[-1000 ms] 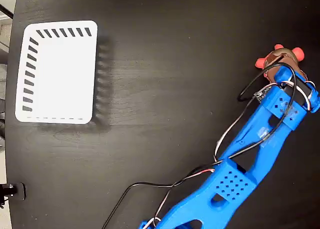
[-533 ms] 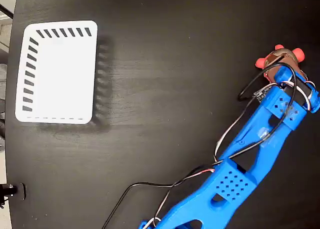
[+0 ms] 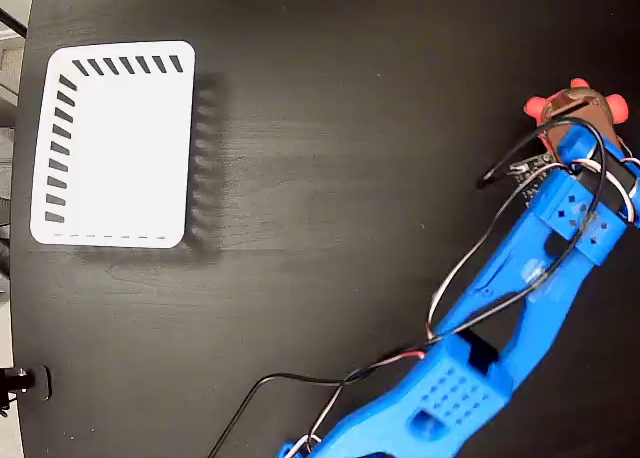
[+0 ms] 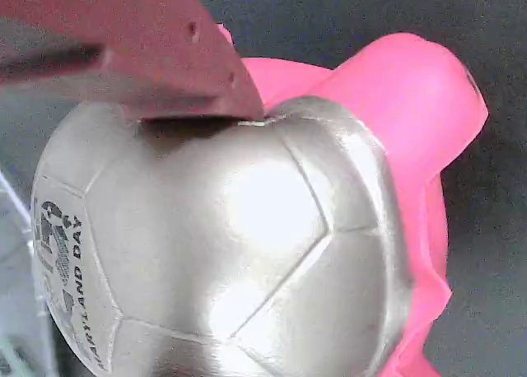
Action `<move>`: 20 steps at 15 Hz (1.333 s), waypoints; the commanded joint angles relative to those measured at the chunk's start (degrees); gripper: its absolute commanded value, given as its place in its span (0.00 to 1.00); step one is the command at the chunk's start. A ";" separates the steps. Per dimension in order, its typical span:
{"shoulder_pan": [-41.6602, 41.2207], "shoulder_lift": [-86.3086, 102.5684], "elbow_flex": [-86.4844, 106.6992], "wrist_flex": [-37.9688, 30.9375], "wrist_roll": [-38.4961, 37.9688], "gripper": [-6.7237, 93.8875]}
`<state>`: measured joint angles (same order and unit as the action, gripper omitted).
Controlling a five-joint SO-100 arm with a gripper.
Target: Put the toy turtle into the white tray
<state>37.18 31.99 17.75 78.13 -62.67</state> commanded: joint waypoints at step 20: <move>-57.48 54.93 45.97 -2.99 61.08 0.04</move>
<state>-16.35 84.02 67.06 75.94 -4.92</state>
